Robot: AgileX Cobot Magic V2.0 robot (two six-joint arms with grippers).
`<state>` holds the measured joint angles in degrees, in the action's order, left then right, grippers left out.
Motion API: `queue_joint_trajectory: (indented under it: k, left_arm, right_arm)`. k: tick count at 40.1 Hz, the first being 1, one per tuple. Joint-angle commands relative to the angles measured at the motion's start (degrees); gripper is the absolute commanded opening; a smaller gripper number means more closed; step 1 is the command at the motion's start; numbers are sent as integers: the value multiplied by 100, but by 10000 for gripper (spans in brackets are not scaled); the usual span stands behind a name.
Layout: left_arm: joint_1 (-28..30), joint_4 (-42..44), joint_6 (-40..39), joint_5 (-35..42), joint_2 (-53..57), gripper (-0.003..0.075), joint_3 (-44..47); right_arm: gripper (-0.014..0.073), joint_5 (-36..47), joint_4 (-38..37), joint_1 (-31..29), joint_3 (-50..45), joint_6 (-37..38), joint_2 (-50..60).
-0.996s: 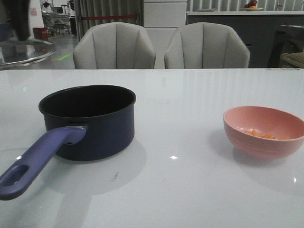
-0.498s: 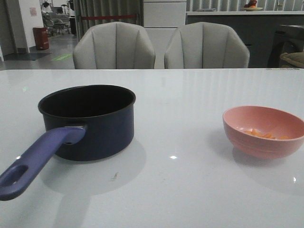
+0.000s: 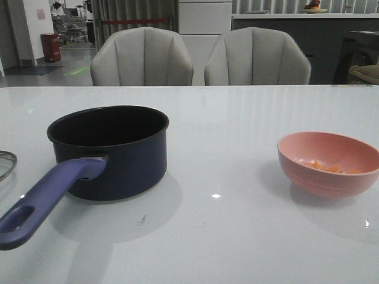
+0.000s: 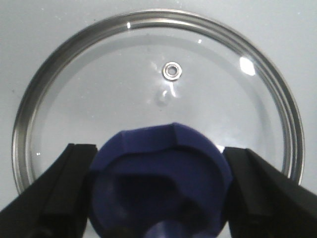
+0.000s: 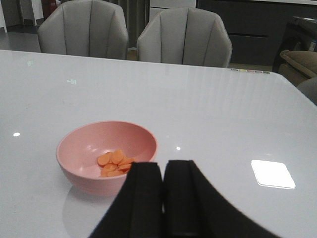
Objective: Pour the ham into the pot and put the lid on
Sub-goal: 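Lift the glass lid off the saucepan and set it beside the pot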
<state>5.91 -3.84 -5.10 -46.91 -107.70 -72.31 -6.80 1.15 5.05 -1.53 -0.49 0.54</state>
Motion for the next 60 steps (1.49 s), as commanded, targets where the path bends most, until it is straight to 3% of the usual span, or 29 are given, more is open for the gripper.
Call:
queue_joint_trajectory:
  k: [1,5,11,15,26,31,43,60]
  left_arm:
    - [-69,-88,12,215,183,316,-163]
    - [-133,-60,12,215,74,369,-172]
    - [-210,-50,12,164,-44,587,-172]
    - [-264,24,12,128,-44,668,-184]
    - [-490,674,251,-841,40,634,-751]
    - [-512,643,251,-898,483,606,-758]
    - [-512,384,251,-202,2266,529,-105]
    - [-1049,336,251,1293,5538,455,2114]
  right_arm:
    - [146,484,-69,-30,27,-17,121]
    - [146,484,-69,-30,27,-17,121]
    - [146,484,-69,-30,27,-17,121]
    - [146,484,-69,-30,27,-17,121]
    - [146,484,-69,-30,27,-17,121]
    - [146,484,-69,-30,27,-17,121]
    - [146,484,-69,-30,27,-17,121]
    - [146,485,-69,2,27,-17,121]
